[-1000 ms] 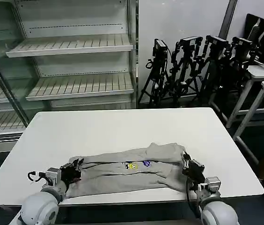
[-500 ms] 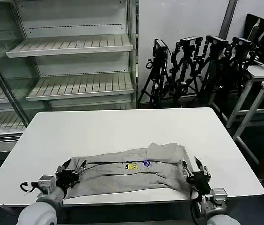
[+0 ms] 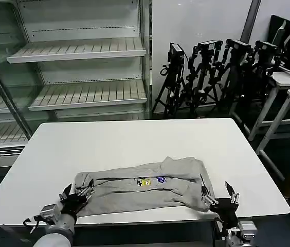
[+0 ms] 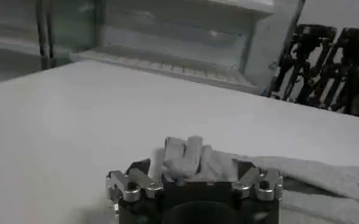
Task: Fold and organize the clothes.
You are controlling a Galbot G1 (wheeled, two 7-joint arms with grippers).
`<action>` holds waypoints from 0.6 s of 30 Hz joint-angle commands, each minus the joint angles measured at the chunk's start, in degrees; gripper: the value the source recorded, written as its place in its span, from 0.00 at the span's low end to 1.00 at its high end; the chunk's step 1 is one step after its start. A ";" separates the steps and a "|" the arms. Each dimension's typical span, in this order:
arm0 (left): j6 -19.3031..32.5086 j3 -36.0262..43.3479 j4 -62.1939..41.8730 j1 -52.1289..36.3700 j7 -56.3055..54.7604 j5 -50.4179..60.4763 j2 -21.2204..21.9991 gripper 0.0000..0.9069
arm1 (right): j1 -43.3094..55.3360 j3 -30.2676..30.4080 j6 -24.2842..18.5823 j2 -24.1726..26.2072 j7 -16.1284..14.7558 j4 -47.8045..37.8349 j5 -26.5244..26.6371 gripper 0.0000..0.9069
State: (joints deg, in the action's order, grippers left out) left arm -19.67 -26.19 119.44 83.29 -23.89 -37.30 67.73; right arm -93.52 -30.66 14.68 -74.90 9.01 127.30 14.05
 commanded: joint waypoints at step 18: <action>6.32 0.64 -0.90 0.41 -0.36 -4.30 3.93 0.02 | -3.14 0.61 -0.66 -3.08 0.84 3.31 -1.04 1.00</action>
State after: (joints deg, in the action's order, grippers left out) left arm -14.63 -24.83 116.76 83.71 -24.15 -38.98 71.21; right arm -96.27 -30.19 14.08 -77.57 9.80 130.19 13.09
